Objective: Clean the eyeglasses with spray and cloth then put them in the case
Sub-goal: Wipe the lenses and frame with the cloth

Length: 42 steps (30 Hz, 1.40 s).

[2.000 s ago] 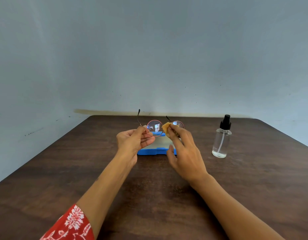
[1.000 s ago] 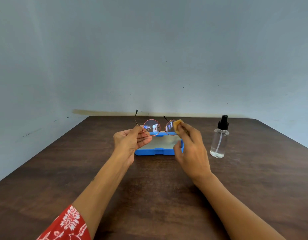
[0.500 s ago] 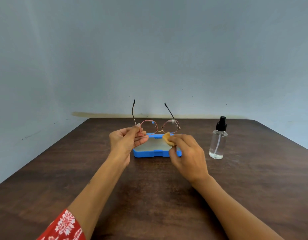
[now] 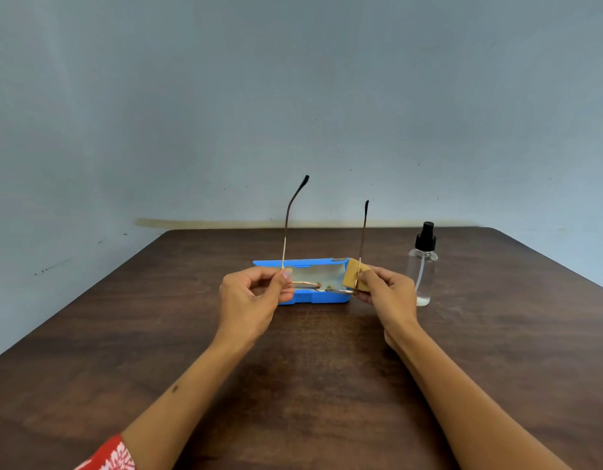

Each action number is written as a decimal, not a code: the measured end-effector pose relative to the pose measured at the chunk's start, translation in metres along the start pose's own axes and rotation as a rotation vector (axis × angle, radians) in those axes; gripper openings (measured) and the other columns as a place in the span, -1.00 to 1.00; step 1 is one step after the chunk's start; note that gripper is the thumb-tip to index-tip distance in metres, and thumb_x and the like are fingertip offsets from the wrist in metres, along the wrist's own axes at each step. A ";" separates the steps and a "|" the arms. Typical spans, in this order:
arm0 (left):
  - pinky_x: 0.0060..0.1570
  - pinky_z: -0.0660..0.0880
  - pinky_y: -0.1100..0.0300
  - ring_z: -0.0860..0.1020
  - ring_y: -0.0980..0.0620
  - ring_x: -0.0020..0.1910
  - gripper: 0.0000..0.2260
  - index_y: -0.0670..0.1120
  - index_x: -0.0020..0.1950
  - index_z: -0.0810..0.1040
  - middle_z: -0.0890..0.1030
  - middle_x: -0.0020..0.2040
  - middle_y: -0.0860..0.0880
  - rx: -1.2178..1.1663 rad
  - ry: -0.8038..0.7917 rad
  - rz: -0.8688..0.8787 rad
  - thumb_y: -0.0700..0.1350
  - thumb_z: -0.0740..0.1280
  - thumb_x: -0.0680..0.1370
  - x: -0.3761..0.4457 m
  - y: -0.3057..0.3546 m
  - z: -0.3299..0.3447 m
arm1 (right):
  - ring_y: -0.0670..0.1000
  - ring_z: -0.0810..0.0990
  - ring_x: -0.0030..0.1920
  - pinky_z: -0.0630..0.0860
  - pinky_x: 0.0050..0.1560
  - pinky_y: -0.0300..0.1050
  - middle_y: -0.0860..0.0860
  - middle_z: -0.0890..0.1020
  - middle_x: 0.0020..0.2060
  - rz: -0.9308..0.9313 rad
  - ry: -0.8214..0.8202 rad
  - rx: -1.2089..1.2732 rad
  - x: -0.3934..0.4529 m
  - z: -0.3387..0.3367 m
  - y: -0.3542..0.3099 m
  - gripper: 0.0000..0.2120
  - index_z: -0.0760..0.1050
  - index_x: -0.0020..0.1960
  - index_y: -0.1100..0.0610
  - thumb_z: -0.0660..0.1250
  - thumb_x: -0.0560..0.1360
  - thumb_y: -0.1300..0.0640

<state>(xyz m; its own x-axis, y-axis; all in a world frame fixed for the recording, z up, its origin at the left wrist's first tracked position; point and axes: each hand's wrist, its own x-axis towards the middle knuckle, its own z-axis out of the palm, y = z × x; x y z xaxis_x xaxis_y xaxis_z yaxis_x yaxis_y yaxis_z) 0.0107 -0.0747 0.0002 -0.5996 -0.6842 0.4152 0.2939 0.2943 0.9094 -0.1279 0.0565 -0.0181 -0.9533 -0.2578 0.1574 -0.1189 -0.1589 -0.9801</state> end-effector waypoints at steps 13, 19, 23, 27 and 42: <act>-0.23 0.62 0.24 0.67 0.01 -0.24 -0.88 -0.22 -0.04 0.63 0.66 -0.21 -0.11 0.076 0.046 -0.127 -0.30 0.42 0.43 0.002 -0.016 -0.003 | -0.01 0.66 -0.19 0.61 -0.20 -0.21 0.16 0.69 -0.15 -0.080 -0.041 -0.019 -0.001 -0.002 -0.004 -0.73 0.62 -0.19 0.35 0.20 0.54 0.26; -0.31 0.59 0.32 0.64 0.02 -0.30 -0.90 -0.31 -0.09 0.60 0.63 -0.20 -0.20 -0.088 0.041 -0.322 -0.39 0.40 0.41 0.001 -0.017 -0.003 | -0.04 0.68 -0.19 0.64 -0.14 -0.11 -0.02 0.70 -0.26 -0.150 -0.059 -0.109 0.000 -0.003 0.002 -0.84 0.64 0.04 0.20 0.37 0.48 0.21; -0.31 0.59 0.32 0.65 0.01 -0.28 -0.92 -0.25 -0.16 0.61 0.65 -0.21 -0.18 -0.070 0.072 -0.354 -0.38 0.43 0.39 0.000 -0.017 0.000 | 0.25 0.63 -0.26 0.59 -0.16 0.25 0.22 0.66 -0.28 -0.221 -0.005 -0.218 -0.002 -0.002 0.001 -0.69 0.63 -0.26 0.26 0.24 0.48 0.09; -0.33 0.59 0.31 0.65 0.01 -0.29 -0.92 -0.27 -0.15 0.61 0.64 -0.25 -0.14 -0.049 0.148 -0.349 -0.38 0.43 0.39 0.001 -0.017 -0.001 | 0.34 0.59 -0.15 0.55 -0.17 0.31 0.19 0.67 -0.28 -0.236 -0.049 -0.251 -0.001 -0.002 0.001 -0.72 0.65 -0.16 0.27 0.23 0.50 0.13; -0.25 0.62 0.27 0.66 0.01 -0.21 -0.89 -0.23 -0.11 0.62 0.65 -0.17 -0.15 -0.024 0.033 -0.404 -0.36 0.44 0.39 0.000 -0.017 -0.003 | -0.01 0.65 -0.16 0.61 -0.05 -0.09 0.05 0.70 -0.19 -0.060 -0.187 -0.215 0.006 -0.014 0.003 -0.78 0.65 0.02 0.18 0.46 0.38 0.29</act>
<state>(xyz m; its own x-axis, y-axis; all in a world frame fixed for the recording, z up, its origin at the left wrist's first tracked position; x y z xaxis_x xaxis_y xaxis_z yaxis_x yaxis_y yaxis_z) 0.0079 -0.0816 -0.0150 -0.6465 -0.7626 0.0234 0.0572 -0.0178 0.9982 -0.1381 0.0678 -0.0217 -0.8774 -0.4286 0.2155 -0.2481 0.0211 -0.9685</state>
